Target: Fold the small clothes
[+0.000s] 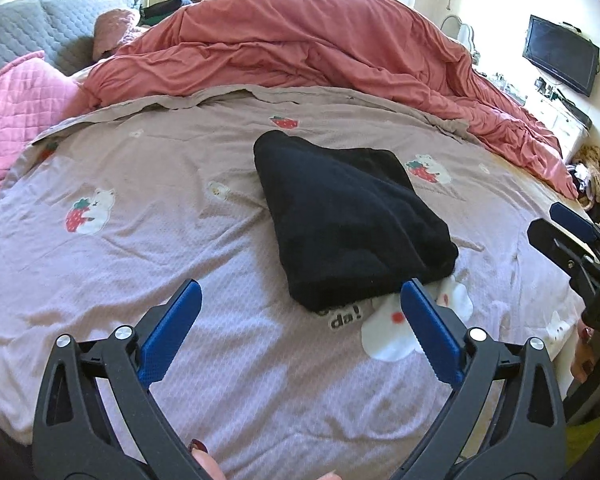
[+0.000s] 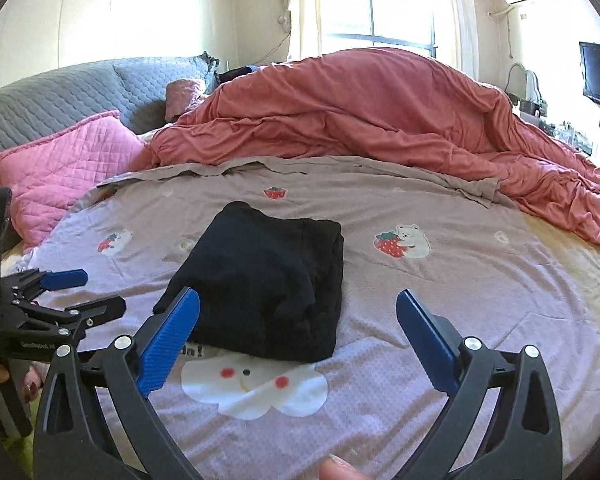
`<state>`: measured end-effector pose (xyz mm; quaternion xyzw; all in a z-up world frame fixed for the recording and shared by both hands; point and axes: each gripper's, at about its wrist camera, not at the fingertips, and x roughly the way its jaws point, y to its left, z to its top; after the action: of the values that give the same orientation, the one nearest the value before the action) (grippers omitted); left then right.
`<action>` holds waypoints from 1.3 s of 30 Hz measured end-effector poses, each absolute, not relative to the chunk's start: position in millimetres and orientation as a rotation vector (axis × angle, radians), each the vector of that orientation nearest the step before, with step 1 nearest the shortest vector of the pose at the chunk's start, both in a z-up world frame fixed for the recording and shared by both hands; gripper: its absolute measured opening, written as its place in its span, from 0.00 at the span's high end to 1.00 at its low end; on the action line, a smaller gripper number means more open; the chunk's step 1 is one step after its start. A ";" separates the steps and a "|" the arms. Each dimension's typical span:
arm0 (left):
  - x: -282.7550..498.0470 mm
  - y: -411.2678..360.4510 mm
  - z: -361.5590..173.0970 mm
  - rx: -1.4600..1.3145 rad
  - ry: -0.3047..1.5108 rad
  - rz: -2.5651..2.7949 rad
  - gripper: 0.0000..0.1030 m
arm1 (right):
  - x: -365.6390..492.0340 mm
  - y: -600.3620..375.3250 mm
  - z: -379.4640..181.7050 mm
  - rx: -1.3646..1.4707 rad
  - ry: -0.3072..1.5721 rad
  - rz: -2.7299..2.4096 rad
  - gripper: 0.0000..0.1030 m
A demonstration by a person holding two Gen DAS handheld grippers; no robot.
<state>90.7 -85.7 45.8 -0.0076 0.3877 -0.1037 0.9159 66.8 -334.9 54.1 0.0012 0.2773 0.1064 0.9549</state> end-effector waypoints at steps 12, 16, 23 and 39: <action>53.6 -75.2 33.9 -0.064 0.813 -0.184 0.09 | 47.4 -336.7 32.2 0.066 0.635 0.187 0.05; 50.7 -71.2 26.7 -0.078 0.829 -0.169 0.09 | 42.6 -336.1 20.0 0.062 0.670 0.177 0.05; 51.2 -68.3 18.7 -0.087 0.856 -0.154 0.09 | 42.9 -330.2 6.4 0.047 0.710 0.170 0.05; 50.0 -66.1 13.7 -0.099 0.871 -0.140 0.09 | 46.2 -330.8 0.5 0.045 0.716 0.158 0.05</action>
<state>50.0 -66.1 13.7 -0.0477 0.4213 -0.0675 0.9031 46.2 -330.8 0.5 0.0221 0.3498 0.0774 0.9334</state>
